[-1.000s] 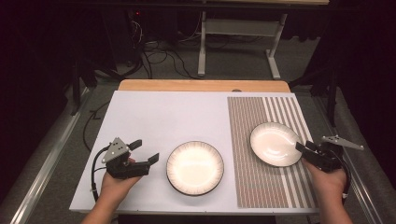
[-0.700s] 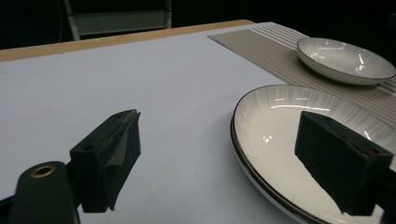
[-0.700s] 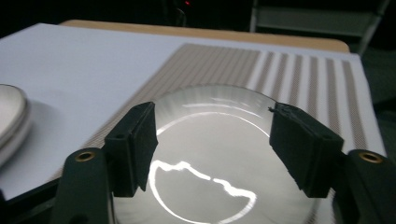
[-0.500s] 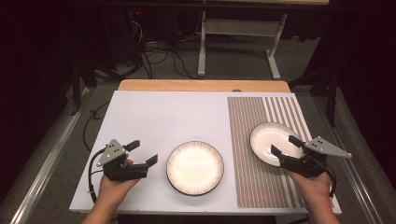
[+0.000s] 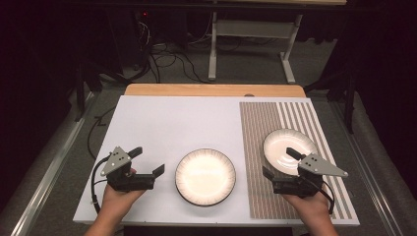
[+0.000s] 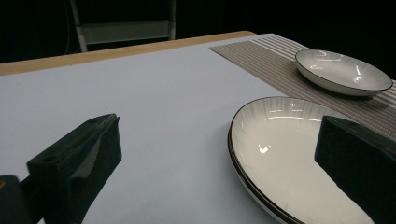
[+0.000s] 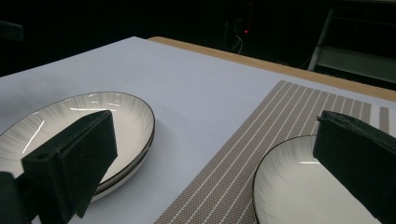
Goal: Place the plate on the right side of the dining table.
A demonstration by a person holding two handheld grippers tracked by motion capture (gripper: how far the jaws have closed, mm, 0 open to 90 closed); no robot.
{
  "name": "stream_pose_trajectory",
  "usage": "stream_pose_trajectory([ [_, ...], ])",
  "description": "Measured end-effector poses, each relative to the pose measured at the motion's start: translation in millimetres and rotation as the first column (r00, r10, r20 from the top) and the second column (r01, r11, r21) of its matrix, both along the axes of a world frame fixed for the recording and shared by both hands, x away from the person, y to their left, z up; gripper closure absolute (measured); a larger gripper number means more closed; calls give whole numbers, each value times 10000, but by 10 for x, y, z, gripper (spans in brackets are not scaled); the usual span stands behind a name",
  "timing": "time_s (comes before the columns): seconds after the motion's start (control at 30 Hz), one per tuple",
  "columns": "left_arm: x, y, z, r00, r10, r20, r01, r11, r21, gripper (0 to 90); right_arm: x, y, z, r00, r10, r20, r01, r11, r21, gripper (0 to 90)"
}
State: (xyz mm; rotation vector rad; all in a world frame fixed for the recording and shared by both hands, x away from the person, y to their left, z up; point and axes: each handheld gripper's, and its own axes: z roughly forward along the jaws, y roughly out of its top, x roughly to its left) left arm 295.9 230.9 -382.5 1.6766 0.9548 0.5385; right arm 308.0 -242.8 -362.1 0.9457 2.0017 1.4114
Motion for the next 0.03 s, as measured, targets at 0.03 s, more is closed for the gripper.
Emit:
stream_pose_trajectory([
  [0.03, -3, 5, 1, 10000, -12, 2, 12, 10000, 23, 8, 0, 0, 0, 10000, 0, 0, 0, 10000, 0, 8],
])
